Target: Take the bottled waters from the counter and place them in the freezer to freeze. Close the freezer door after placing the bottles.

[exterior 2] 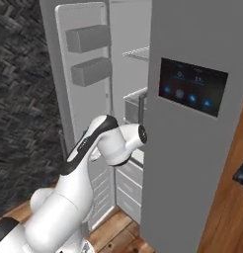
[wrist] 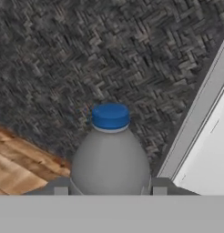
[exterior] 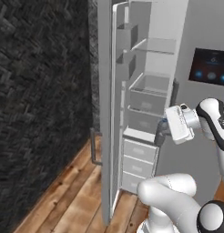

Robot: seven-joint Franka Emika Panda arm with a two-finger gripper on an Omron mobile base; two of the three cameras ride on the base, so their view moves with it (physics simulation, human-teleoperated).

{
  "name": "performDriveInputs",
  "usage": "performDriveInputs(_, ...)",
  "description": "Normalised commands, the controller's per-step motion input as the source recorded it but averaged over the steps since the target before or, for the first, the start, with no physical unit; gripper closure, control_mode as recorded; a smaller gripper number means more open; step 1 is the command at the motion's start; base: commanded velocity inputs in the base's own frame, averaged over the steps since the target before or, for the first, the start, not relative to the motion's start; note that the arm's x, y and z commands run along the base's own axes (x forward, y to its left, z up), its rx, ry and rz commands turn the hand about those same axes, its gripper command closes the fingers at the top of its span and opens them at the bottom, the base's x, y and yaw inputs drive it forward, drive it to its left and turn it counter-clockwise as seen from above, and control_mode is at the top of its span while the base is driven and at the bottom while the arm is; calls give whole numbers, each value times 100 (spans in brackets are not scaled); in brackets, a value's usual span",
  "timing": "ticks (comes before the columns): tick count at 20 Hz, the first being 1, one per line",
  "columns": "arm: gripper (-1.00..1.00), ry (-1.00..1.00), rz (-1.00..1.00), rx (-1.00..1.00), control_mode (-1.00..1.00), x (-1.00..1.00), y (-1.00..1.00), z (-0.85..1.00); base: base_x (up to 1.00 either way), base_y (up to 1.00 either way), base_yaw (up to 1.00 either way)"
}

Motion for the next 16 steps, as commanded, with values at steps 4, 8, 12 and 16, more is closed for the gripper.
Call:
performDriveInputs(4,100,0,0,0,100,0,0,0,49,28,-21)
performDriveInputs(8,100,0,0,0,100,0,0,0,53,5,-28)
performDriveInputs(12,100,0,0,0,100,0,0,0,52,0,-35)
performDriveInputs(16,100,0,0,0,100,0,0,0,50,26,-24)
